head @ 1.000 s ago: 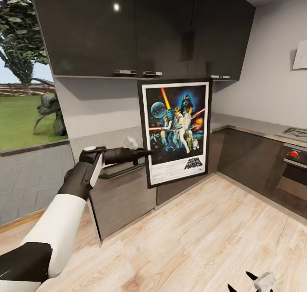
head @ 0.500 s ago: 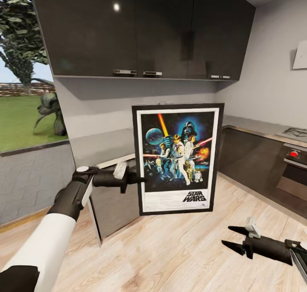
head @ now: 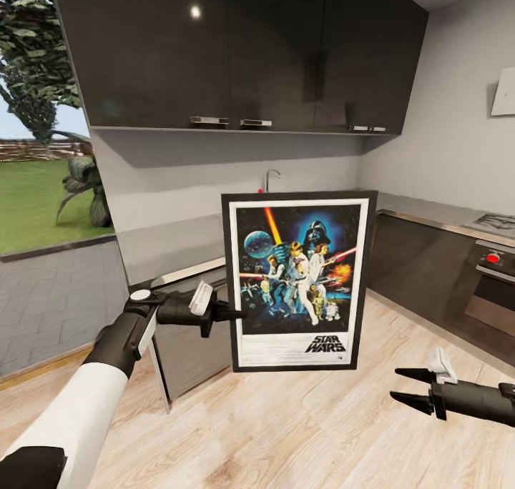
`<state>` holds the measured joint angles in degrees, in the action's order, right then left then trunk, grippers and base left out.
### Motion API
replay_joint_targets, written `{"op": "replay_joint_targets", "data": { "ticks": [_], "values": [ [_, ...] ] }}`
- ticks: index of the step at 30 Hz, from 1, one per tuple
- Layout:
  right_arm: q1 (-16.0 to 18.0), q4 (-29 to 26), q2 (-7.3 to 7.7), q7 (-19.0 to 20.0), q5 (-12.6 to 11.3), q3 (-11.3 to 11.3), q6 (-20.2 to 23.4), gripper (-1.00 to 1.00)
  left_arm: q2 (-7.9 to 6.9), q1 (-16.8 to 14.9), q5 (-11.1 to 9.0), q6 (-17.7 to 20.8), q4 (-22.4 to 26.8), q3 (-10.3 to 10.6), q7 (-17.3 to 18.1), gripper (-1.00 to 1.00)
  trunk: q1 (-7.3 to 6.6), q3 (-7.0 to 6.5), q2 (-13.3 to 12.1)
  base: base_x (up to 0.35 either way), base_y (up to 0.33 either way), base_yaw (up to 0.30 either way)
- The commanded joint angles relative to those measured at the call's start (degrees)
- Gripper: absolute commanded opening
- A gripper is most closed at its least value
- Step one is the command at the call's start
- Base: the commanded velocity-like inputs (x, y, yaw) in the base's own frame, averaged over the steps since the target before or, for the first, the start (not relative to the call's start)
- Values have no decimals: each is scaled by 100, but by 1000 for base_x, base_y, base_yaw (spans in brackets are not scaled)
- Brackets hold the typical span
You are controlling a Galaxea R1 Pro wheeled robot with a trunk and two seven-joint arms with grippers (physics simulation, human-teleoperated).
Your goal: Pick up the poster from the kitchen countertop and hang it on one of the wall nails in the kitchen.
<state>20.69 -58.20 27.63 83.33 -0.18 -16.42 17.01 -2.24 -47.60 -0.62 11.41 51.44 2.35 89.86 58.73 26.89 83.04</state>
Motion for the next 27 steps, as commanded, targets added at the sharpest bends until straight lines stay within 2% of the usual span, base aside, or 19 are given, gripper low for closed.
{"op": "replay_joint_targets", "data": {
  "ticks": [1, 5, 17, 20, 22, 27],
  "values": [
    [4, -2, -1, 85, -1, 3, 59, 100, -8, -4, -4, 40, -3, 13, 14, -100, 0, 6, 4, 0, 0, 0],
    [17, -30, 0, 255, -2, 13, 62, 100, -12, -4, -1, 38, -11, 13, 14, -100, 0, 6, 4, 0, 0, 0],
    [428, -40, 5, 630, 9, 40, 315, 100, -6, -4, 0, 46, -71, 20, 14, -100, 0, 6, 4, 0, 0, 0],
    [549, -29, 5, 662, 9, 151, 335, 100, -6, -4, 0, 46, -72, 20, 14, -100, 0, 6, 4, 0, 0, 0],
    [613, -43, 6, 667, 0, 325, 465, 100, -5, -4, 0, 46, -73, 20, 14, -100, 0, 6, 4, 0, 0, 0],
    [791, -27, -3, 667, -13, 457, 713, 100, 0, -4, 0, 46, -73, 20, 14, -100, 0, 6, 4, 0, 0, 0]
  ]
}}
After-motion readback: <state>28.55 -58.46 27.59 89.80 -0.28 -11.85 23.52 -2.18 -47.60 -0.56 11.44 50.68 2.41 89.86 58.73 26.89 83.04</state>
